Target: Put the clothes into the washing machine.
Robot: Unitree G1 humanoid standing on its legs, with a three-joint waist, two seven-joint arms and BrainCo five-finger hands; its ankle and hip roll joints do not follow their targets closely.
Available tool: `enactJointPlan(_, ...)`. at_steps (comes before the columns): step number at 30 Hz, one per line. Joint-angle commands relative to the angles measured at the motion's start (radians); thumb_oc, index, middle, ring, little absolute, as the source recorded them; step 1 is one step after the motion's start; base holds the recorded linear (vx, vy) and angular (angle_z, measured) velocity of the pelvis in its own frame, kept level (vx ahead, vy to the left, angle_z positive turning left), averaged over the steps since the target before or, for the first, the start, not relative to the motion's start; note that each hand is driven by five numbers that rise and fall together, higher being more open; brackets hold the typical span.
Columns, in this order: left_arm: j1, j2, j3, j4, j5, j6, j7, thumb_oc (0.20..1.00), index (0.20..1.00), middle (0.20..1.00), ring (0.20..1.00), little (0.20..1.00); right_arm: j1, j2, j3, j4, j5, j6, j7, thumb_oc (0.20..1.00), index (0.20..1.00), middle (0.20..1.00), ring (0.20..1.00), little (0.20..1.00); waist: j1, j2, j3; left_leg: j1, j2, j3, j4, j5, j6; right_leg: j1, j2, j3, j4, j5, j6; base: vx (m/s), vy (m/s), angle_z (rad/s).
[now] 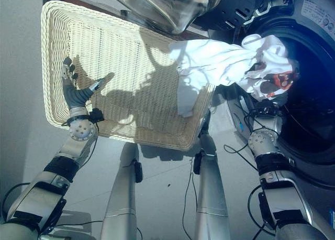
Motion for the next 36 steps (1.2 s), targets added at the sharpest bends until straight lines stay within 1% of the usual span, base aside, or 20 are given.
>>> enactJointPlan(1, -0.013, 0.031, 0.004, 0.009, -0.029, -0.066, -0.008, 1.0, 1.0, 1.0, 1.0, 1.0, 0.005, -0.097, -0.098, 0.011, 0.104, -0.135, -0.025, 0.2, 0.2, 0.2, 0.2, 0.2, 0.006, -0.017, -0.019, -0.029, -0.074, 0.025, 0.06, -0.048, 0.064, 0.069, 0.055, -0.071, -0.147, 0.117, 0.041, 0.01, -0.018, -0.03)
enactJointPlan(4, -0.017, 0.032, -0.004, 0.018, -0.034, -0.067, -0.008, 1.0, 1.0, 1.0, 1.0, 1.0, -0.018, -0.112, -0.107, 0.075, 0.084, -0.149, -0.11, 0.2, 0.2, 0.2, 0.2, 0.2, 0.009, -0.015, -0.019, -0.029, -0.073, 0.023, 0.062, -0.048, 0.063, 0.073, 0.053, -0.073, -0.148, 0.12, 0.043, 0.0, 0.0, 0.0)
enactJointPlan(6, -0.022, 0.03, -0.009, 0.026, -0.04, -0.072, -0.012, 1.0, 1.0, 1.0, 1.0, 1.0, -0.045, -0.129, -0.099, 0.135, 0.024, -0.131, -0.212, 0.2, 0.2, 0.2, 0.2, 0.2, 0.014, -0.011, -0.019, -0.03, -0.076, 0.02, 0.061, -0.046, 0.064, 0.073, 0.05, -0.075, -0.152, 0.122, 0.041, 0.0, 0.0, 0.0)
enactJointPlan(9, -0.028, 0.029, -0.015, 0.031, -0.044, -0.073, -0.017, 1.0, 1.0, 1.0, 1.0, 1.0, -0.062, -0.144, -0.084, 0.188, 0.006, -0.105, -0.266, 0.2, 0.2, 0.2, 0.2, 0.2, 0.018, -0.007, -0.019, -0.027, -0.076, 0.02, 0.059, -0.046, 0.064, 0.076, 0.049, -0.076, -0.155, 0.123, 0.04, 0.0, -0.011, 0.0)
enactJointPlan(11, -0.038, 0.026, -0.025, 0.036, -0.042, -0.071, -0.018, 1.0, 1.0, 1.0, 1.0, 1.0, -0.081, -0.156, -0.064, 0.267, -0.037, 0.011, -0.36, 0.2, 0.2, 0.2, 0.2, 0.2, 0.023, -0.005, -0.019, -0.031, -0.076, 0.018, 0.061, -0.044, 0.066, 0.074, 0.049, -0.079, -0.152, 0.124, 0.039, 0.0, -0.042, 0.0)
enactJointPlan(12, -0.046, 0.027, -0.024, 0.035, -0.042, -0.07, -0.017, 1.0, 1.0, 1.0, 1.0, 1.0, -0.091, -0.16, -0.064, 0.271, -0.037, 0.022, -0.362, 0.2, 0.2, 0.2, 0.2, 0.2, 0.022, -0.005, -0.019, -0.043, -0.077, 0.018, 0.059, -0.033, 0.066, 0.062, 0.048, -0.079, -0.155, 0.134, 0.038, 0.01, -0.043, 0.0)
enactJointPlan(13, -0.053, 0.025, -0.035, 0.035, -0.044, -0.067, -0.013, 1.0, 1.0, 1.0, 1.0, 1.0, -0.107, -0.168, -0.045, 0.312, -0.052, 0.078, -0.391, 0.2, 0.2, 0.2, 0.2, 0.2, 0.028, -0.002, -0.019, -0.045, -0.078, 0.016, 0.059, -0.031, 0.068, 0.061, 0.047, -0.083, -0.154, 0.134, 0.036, 0.02, -0.054, -0.01)
enactJointPlan(16, -0.055, 0.031, -0.048, 0.031, -0.05, -0.056, -0.019, 1.0, 1.0, 1.0, 1.0, 1.0, -0.14, -0.203, -0.009, 0.354, -0.048, 0.134, -0.467, 0.2, 0.2, 0.2, 0.2, 0.2, 0.037, 0.002, -0.019, -0.034, -0.075, 0.013, 0.065, -0.042, 0.065, 0.071, 0.05, -0.087, -0.143, 0.119, 0.035, 0.02, -0.058, -0.01)
enactJointPlan(17, -0.048, 0.054, -0.065, 0.034, -0.067, -0.063, -0.026, 1.0, 1.0, 1.0, 1.0, 1.0, -0.2, -0.281, 0.025, 0.422, -0.028, 0.161, -0.582, 0.2, 0.2, 0.2, 0.2, 0.2, 0.042, -0.002, -0.019, -0.033, -0.071, 0.005, 0.071, -0.046, 0.064, 0.075, 0.054, -0.09, -0.141, 0.116, 0.032, 0.01, -0.084, 0.0)
enactJointPlan(21, 0.002, 0.079, -0.062, 0.012, -0.059, -0.089, -0.019, 1.0, 1.0, 1.0, 1.0, 1.0, -0.259, -0.403, 0.047, 0.493, 0.014, 0.073, -0.723, 0.2, 0.2, 0.2, 0.2, 0.2, 0.043, -0.017, -0.019, -0.033, -0.068, -0.01, 0.075, -0.056, 0.068, 0.085, 0.065, -0.094, -0.148, 0.116, 0.029, 0.0, -0.082, 0.0)
enactJointPlan(22, 0.027, 0.084, -0.061, 0.0, -0.055, -0.098, -0.014, 1.0, 1.0, 1.0, 1.0, 1.0, -0.262, -0.435, 0.05, 0.488, 0.012, 0.023, -0.777, 0.2, 0.2, 0.2, 0.2, 0.2, 0.044, -0.022, -0.019, -0.023, -0.066, -0.011, 0.072, -0.063, 0.07, 0.097, 0.068, -0.096, -0.15, 0.112, 0.029, -0.01, -0.073, 0.03)
enactJointPlan(23, 0.075, 0.106, -0.047, -0.03, -0.056, -0.11, -0.006, 1.0, 1.0, 1.0, 1.0, 1.0, -0.247, -0.504, 0.036, 0.442, -0.067, -0.095, -0.925, 0.2, 0.2, 0.2, 0.2, 0.2, 0.034, -0.033, -0.019, -0.017, -0.061, -0.012, 0.065, -0.061, 0.072, 0.105, 0.072, -0.098, -0.152, 0.114, 0.029, -0.03, -0.052, 0.04)
enactJointPlan(24, 0.092, 0.122, -0.035, -0.041, -0.061, -0.11, -0.004, 1.0, 1.0, 1.0, 1.0, 1.0, -0.233, -0.548, 0.013, 0.384, -0.15, -0.126, -1.032, 0.2, 0.2, 0.2, 0.2, 0.2, 0.023, -0.044, -0.019, -0.016, -0.061, -0.014, 0.06, -0.055, 0.074, 0.106, 0.078, -0.095, -0.156, 0.119, 0.027, -0.03, -0.024, 0.03)
enactJointPlan(27, 0.113, 0.14, -0.012, -0.043, -0.071, -0.108, -0.025, 1.0, 1.0, 1.0, 1.0, 1.0, -0.189, -0.604, -0.039, 0.332, -0.263, -0.174, -1.156, 0.2, 0.2, 0.2, 0.2, 0.2, 0.009, -0.062, -0.019, 0.0, -0.053, -0.012, 0.054, -0.054, 0.075, 0.124, 0.085, -0.09, -0.155, 0.112, 0.026, 0.0, 0.0, 0.0)
enactJointPlan(30, 0.102, 0.162, -0.002, -0.034, -0.098, -0.096, -0.054, 1.0, 1.0, 1.0, 1.0, 1.0, -0.159, -0.65, -0.071, 0.334, -0.282, -0.165, -1.162, 0.2, 0.2, 0.2, 0.2, 0.2, 0.004, -0.075, -0.019, 0.012, -0.051, -0.013, 0.054, -0.056, 0.077, 0.136, 0.086, -0.088, -0.156, 0.109, 0.025, 0.0, 0.0, 0.0)
enactJointPlan(31, 0.089, 0.173, -0.001, -0.022, -0.112, -0.092, -0.073, 1.0, 1.0, 1.0, 1.0, 1.0, -0.156, -0.669, -0.079, 0.355, -0.277, -0.153, -1.153, 0.282, 0.282, 0.282, 0.282, 0.282, 0.003, -0.08, -0.019, 0.017, -0.053, -0.017, 0.057, -0.059, 0.078, 0.142, 0.086, -0.086, -0.158, 0.107, 0.024, 0.0, 0.0, 0.0)
enactJointPlan(33, 0.074, 0.184, -0.003, -0.002, -0.127, -0.09, -0.095, 1.0, 1.0, 1.0, 1.0, 1.0, -0.156, -0.689, -0.08, 0.399, -0.253, -0.136, -1.105, 0.213, 0.213, 0.213, 0.213, 0.213, 0.004, -0.084, -0.019, 0.02, -0.055, -0.021, 0.059, -0.06, 0.08, 0.149, 0.086, -0.086, -0.16, 0.107, 0.024, 0.01, -0.035, 0.0)
enactJointPlan(34, 0.065, 0.191, -0.004, 0.007, -0.133, -0.089, -0.106, 1.0, 1.0, 1.0, 1.0, 1.0, -0.155, -0.697, -0.076, 0.415, -0.245, -0.125, -1.095, 0.219, 0.219, 0.219, 0.219, 0.219, 0.005, -0.086, -0.019, 0.021, -0.057, -0.024, 0.059, -0.06, 0.081, 0.15, 0.085, -0.087, -0.164, 0.108, 0.025, 0.0, -0.043, 0.02)
enactJointPlan(35, 0.051, 0.196, -0.007, 0.016, -0.138, -0.089, -0.115, 1.0, 1.0, 1.0, 1.0, 1.0, -0.162, -0.698, -0.073, 0.433, -0.248, -0.108, -1.082, 0.322, 0.322, 0.322, 0.322, 0.322, 0.006, -0.086, -0.019, 0.009, -0.06, -0.024, 0.057, -0.048, 0.08, 0.142, 0.081, -0.089, -0.17, 0.119, 0.024, 0.0, -0.045, 0.02)
enactJointPlan(36, 0.051, 0.197, -0.01, 0.021, -0.141, -0.088, -0.121, 1.0, 1.0, 1.0, 1.0, 1.0, -0.16, -0.696, -0.068, 0.441, -0.251, -0.101, -1.08, 0.351, 0.351, 0.351, 0.351, 0.351, 0.008, -0.085, -0.019, 0.018, -0.06, -0.025, 0.059, -0.057, 0.079, 0.151, 0.081, -0.09, -0.169, 0.112, 0.026, -0.01, -0.04, 0.03)
